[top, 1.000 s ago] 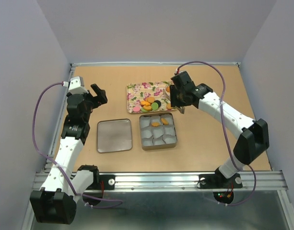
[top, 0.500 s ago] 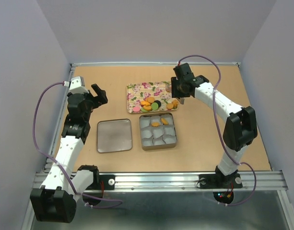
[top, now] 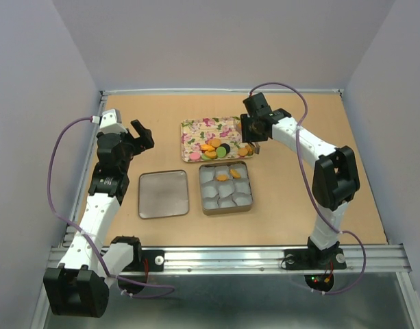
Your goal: Pack the cookies
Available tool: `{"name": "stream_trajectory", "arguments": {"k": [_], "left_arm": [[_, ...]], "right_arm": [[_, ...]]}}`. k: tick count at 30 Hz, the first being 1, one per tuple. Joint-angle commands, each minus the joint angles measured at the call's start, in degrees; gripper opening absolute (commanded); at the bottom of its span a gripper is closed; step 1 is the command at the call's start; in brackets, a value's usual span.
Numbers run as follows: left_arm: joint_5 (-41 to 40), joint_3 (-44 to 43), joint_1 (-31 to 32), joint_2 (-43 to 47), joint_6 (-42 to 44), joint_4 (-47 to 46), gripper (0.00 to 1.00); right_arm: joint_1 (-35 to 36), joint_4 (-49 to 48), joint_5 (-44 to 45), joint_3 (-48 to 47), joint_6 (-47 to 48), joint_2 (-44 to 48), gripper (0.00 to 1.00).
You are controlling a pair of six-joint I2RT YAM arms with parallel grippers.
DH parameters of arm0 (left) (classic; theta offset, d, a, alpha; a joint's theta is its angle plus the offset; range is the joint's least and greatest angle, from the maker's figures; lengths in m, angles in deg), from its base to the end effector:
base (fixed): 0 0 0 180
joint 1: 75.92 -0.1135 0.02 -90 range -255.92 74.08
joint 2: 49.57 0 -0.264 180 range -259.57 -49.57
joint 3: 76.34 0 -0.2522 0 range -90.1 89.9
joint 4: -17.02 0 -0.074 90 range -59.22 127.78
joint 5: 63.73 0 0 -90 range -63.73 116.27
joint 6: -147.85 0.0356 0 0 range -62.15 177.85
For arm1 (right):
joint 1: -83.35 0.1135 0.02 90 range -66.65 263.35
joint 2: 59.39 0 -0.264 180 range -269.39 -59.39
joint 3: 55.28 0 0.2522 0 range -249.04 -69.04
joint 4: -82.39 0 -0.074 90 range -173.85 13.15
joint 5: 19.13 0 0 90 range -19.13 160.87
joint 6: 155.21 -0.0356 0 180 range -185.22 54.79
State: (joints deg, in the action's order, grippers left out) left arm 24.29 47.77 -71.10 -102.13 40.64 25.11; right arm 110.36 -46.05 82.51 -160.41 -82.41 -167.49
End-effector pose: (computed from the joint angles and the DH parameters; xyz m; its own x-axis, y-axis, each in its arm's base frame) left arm 0.2198 -0.0173 0.3287 -0.0937 -0.2888 -0.9528 0.0230 0.9561 -0.2921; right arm 0.3748 0.1830 0.2627 -0.7938 -0.0796 -0.6029 -0.1107 0.9937 0.0146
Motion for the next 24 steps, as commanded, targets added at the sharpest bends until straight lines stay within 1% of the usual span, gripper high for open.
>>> {"name": "stream_trajectory", "arguments": {"k": [1, 15, 19, 24], "left_arm": [[0.0, -2.6, 0.4, 0.3, 0.3, -1.6, 0.98], [0.0, -2.5, 0.3, 0.3, 0.3, -1.6, 0.98], [-0.1, -2.5, 0.3, 0.3, 0.3, -1.5, 0.98], [-0.2, -2.7, 0.4, 0.1, 0.5, -1.4, 0.98]], "right_arm": [[0.0, -2.6, 2.2, -4.2, 1.4, 0.4, 0.49], [0.1, -2.7, 2.1, -5.4, 1.4, 2.5, 0.49], [0.0, -2.7, 0.8, -6.9, 1.3, 3.1, 0.49], [0.0, -2.6, 2.6, -7.3, 2.2, 1.8, 0.49]]}}
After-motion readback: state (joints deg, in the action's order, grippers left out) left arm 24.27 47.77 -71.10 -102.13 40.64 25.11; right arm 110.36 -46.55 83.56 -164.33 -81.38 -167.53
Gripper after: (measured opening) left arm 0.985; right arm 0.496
